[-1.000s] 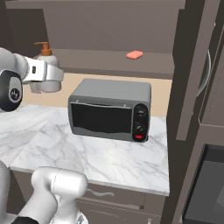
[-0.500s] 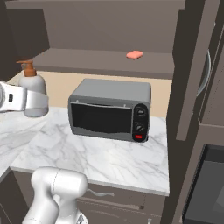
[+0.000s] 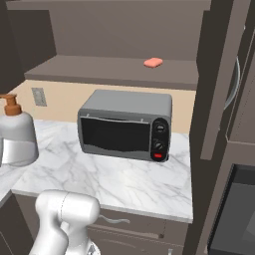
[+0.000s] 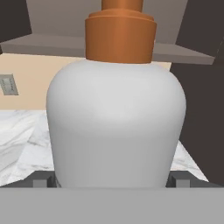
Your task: Locate and retrieve the soap dispenser and bar soap from the cabinet. Place them next to the sink.
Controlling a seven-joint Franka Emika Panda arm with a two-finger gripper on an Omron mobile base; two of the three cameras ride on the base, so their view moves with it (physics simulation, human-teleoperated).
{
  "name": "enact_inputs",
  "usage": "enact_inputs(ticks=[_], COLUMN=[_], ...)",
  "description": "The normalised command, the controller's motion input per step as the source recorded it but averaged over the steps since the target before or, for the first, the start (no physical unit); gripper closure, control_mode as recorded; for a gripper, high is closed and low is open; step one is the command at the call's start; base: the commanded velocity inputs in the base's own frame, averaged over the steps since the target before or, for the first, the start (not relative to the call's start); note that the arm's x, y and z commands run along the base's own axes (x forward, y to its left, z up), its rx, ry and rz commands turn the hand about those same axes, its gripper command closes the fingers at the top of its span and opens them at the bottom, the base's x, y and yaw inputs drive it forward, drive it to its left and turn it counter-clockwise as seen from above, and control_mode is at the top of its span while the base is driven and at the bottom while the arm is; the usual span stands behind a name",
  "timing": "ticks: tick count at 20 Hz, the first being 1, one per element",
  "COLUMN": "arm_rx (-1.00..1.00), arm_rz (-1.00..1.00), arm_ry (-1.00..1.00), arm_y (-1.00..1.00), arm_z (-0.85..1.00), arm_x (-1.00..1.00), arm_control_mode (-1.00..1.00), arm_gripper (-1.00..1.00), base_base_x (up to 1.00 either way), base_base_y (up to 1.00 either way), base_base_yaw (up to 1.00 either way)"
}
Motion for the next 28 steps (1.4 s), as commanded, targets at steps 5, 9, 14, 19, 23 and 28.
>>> enact_inputs(ticks=[5, 9, 14, 19, 23, 28], arm_rx=[0.0, 0.0, 0.0, 0.0, 0.0, 0.0], arm_rz=[0.0, 0.0, 0.0, 0.0, 0.0, 0.0], arm_ry=[0.0, 0.0, 0.0, 0.0, 0.0, 0.0], arm_y=[0.0, 0.0, 0.0, 0.0, 0.0, 0.0], arm_z=[0.0, 0.0, 0.0, 0.0, 0.0, 0.0], arm_x=[-0.02, 0.0, -0.03, 0.0, 0.0, 0.0], arm_control_mode=[-1.0, -1.0, 1.0, 1.0, 1.0, 1.0], arm_gripper=[1.0, 1.0, 1.0, 1.0, 1.0, 1.0], base_base_x=[0.0, 0.0, -0.1, -0.42, -0.57, -0.29], base_base_y=[0.0, 0.0, 0.0, 0.0, 0.0, 0.0], base_base_yaw=[0.0, 0.0, 0.0, 0.08, 0.05, 0.28])
